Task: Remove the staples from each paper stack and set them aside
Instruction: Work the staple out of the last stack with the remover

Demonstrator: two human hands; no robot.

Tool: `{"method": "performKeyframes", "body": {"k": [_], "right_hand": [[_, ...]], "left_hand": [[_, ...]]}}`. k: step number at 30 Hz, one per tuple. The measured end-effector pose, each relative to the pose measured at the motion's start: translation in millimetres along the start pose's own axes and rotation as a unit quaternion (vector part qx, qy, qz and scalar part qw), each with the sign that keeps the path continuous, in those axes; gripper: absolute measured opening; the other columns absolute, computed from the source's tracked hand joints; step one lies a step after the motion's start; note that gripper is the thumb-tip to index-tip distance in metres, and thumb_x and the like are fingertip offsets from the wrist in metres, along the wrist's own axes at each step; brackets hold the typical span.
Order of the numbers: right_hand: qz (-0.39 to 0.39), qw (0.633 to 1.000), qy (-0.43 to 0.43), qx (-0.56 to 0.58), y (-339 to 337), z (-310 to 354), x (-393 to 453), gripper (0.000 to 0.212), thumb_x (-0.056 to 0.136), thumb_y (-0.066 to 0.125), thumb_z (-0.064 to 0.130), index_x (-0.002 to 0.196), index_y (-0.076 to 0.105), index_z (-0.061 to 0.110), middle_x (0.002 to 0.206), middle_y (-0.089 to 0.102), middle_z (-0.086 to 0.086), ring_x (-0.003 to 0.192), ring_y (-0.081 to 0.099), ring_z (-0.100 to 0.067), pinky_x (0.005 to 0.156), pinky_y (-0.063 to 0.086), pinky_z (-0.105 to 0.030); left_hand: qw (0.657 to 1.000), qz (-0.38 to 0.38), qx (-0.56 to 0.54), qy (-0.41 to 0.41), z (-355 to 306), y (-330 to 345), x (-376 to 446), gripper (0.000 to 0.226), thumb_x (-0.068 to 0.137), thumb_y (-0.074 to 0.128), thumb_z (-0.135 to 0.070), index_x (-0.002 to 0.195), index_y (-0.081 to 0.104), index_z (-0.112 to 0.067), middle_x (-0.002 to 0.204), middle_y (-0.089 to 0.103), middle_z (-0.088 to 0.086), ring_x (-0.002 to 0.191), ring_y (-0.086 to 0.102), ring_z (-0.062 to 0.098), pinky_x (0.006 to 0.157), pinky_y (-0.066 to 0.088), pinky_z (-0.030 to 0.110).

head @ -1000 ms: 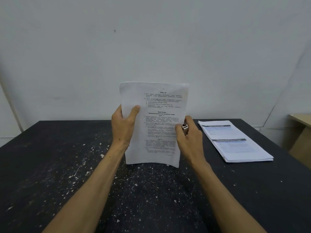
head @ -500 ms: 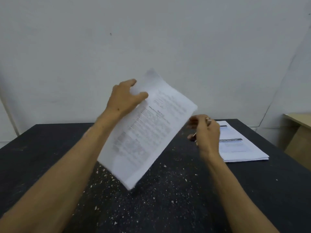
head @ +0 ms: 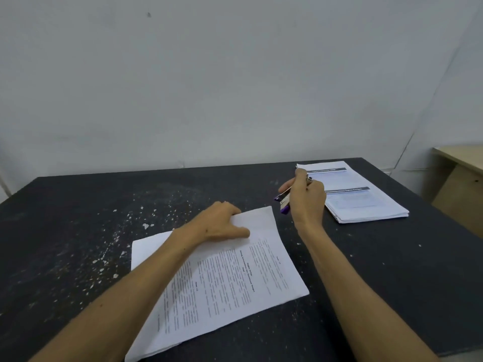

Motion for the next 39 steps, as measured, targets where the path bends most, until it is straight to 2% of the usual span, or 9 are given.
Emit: {"method": "performKeyframes", "body": {"k": [6, 13, 18, 26, 28, 31, 34, 36, 39], "right_hand": [[0.033, 0.993, -0.043, -0.109, 14, -19, -1, 0.063, 0.104, 0.039, 0.045, 0.057, 0.072, 0.021, 0.059, 0.07, 0.004, 0.067, 0.068, -0.015, 0.076, 0.059, -0.041], [0.093, 0.972, -0.146, -0.159, 23, -21, -4, 0.059, 0.108, 0.042, 0.04, 0.06, 0.071, 0.02, 0.06, 0.069, 0.007, 0.061, 0.067, -0.011, 0.067, 0.053, -0.029], [0.164, 0.961, -0.132, -0.178, 30, -21, 0, 0.062, 0.108, 0.042, 0.041, 0.062, 0.072, 0.013, 0.061, 0.069, 0.002, 0.061, 0.067, -0.013, 0.075, 0.058, -0.032], [0.179, 0.937, -0.171, -0.248, 36, -13, -6, 0.063, 0.106, 0.042, 0.052, 0.068, 0.072, 0.011, 0.06, 0.068, 0.002, 0.059, 0.066, -0.013, 0.071, 0.056, -0.033], [0.156, 0.932, -0.181, -0.272, 37, -13, -6, 0.064, 0.104, 0.04, 0.056, 0.067, 0.068, 0.012, 0.063, 0.068, 0.001, 0.06, 0.066, -0.014, 0.068, 0.055, -0.034], [0.136, 0.945, -0.128, -0.268, 32, -15, 4, 0.068, 0.103, 0.037, 0.059, 0.066, 0.068, 0.012, 0.068, 0.068, -0.002, 0.071, 0.064, -0.017, 0.069, 0.05, -0.036], [0.136, 0.974, -0.029, -0.178, 29, -18, 14, 0.07, 0.101, 0.04, 0.058, 0.051, 0.067, 0.017, 0.063, 0.07, 0.0, 0.076, 0.068, -0.02, 0.081, 0.056, -0.044], [0.126, 0.983, 0.013, -0.131, 29, -19, 15, 0.075, 0.102, 0.041, 0.056, 0.039, 0.061, 0.019, 0.062, 0.07, -0.001, 0.076, 0.069, -0.022, 0.085, 0.056, -0.048], [0.105, 0.987, 0.062, -0.109, 29, -24, 13, 0.075, 0.099, 0.038, 0.058, 0.043, 0.064, 0.016, 0.069, 0.074, -0.004, 0.08, 0.07, -0.024, 0.088, 0.056, -0.048]], "left_hand": [[0.998, -0.019, 0.051, 0.01, -2, 11, -2, 0.037, 0.088, 0.069, -0.05, 0.113, 0.074, -0.023, 0.099, 0.075, -0.006, 0.078, 0.071, 0.011, 0.078, 0.064, 0.035], [0.984, -0.05, 0.163, 0.052, -13, 7, -8, 0.059, 0.094, 0.061, -0.052, 0.148, 0.054, -0.03, 0.127, 0.072, -0.004, 0.097, 0.071, 0.016, 0.089, 0.059, 0.033], [0.974, -0.084, 0.197, 0.072, -16, 6, -10, 0.045, 0.101, 0.048, -0.05, 0.142, 0.058, -0.032, 0.1, 0.077, -0.003, 0.072, 0.066, 0.012, 0.076, 0.06, 0.033], [0.972, -0.109, 0.191, 0.084, -11, 6, -9, 0.04, 0.107, 0.036, -0.054, 0.133, 0.063, -0.039, 0.081, 0.073, -0.003, 0.069, 0.068, 0.015, 0.073, 0.058, 0.037], [0.974, -0.124, 0.168, 0.091, -11, 5, -10, 0.037, 0.106, 0.038, -0.055, 0.12, 0.069, -0.039, 0.074, 0.07, -0.005, 0.064, 0.064, 0.012, 0.068, 0.055, 0.034], [0.979, -0.125, 0.134, 0.094, -9, 1, -10, 0.028, 0.105, 0.044, -0.052, 0.092, 0.065, -0.038, 0.063, 0.058, -0.012, 0.056, 0.054, 0.007, 0.066, 0.05, 0.033], [0.987, -0.101, 0.092, 0.089, -5, 0, -9, 0.033, 0.103, 0.05, -0.051, 0.093, 0.072, -0.029, 0.067, 0.063, -0.011, 0.058, 0.059, 0.008, 0.067, 0.055, 0.033], [0.989, -0.094, 0.064, 0.092, -5, 2, -9, 0.03, 0.103, 0.052, -0.049, 0.084, 0.067, -0.032, 0.066, 0.063, -0.011, 0.057, 0.058, 0.008, 0.061, 0.048, 0.028], [0.991, -0.09, 0.042, 0.086, -5, 6, -7, 0.035, 0.103, 0.052, -0.05, 0.093, 0.074, -0.024, 0.072, 0.07, -0.007, 0.06, 0.063, 0.011, 0.06, 0.041, 0.023]]}}
Point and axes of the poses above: each hand's wrist, its own x-axis towards the middle knuckle, its own y-axis out of the palm, z = x × y, the point moved 1 cm from there along x, towards the middle knuckle
